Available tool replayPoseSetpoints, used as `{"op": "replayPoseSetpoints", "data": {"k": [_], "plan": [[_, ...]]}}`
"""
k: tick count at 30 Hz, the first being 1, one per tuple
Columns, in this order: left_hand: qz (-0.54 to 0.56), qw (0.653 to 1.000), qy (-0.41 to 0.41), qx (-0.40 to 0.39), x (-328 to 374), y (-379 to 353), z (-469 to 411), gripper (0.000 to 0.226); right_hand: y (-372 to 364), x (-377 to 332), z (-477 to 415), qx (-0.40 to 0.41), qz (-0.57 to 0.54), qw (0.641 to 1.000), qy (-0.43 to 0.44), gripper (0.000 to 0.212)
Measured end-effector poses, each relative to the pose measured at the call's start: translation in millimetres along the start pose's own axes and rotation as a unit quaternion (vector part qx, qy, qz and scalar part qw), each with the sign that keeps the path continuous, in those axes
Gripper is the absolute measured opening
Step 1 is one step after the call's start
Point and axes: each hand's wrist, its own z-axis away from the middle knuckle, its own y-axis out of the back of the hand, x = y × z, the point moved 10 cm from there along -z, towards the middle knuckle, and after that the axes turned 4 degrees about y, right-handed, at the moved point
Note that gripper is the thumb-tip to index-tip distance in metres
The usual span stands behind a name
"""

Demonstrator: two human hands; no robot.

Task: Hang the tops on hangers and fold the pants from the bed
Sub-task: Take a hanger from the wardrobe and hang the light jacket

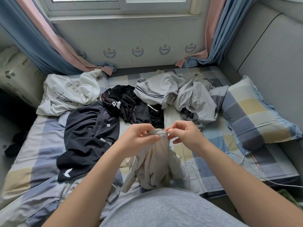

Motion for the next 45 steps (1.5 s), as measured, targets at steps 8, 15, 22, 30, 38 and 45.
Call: {"op": "replayPoseSetpoints", "data": {"k": [8,15,22,30,38,45], "plan": [[0.247,0.964,0.092,0.012,-22,2,8,0.022,19,85,14,0.049,-0.005,0.972,-0.232,0.040],[0.451,0.885,0.108,-0.041,-13,-9,12,0.031,-63,146,34,-0.061,-0.258,0.869,-0.418,0.069],[0.515,0.854,0.076,-0.029,-10,-4,13,0.026,-78,135,2,0.004,-0.302,0.877,-0.373,0.032],[0.478,0.865,0.147,0.035,-63,20,28,0.014,1,82,-31,0.159,-0.379,0.893,-0.181,0.020],[0.157,0.947,0.277,-0.031,-92,-23,13,0.043,21,-31,-23,0.057,-0.312,0.948,-0.009,0.023],[0.011,0.996,0.053,0.067,-13,-31,-25,0.034,26,-82,-6,0.147,-0.112,0.978,0.102,0.014]]}}
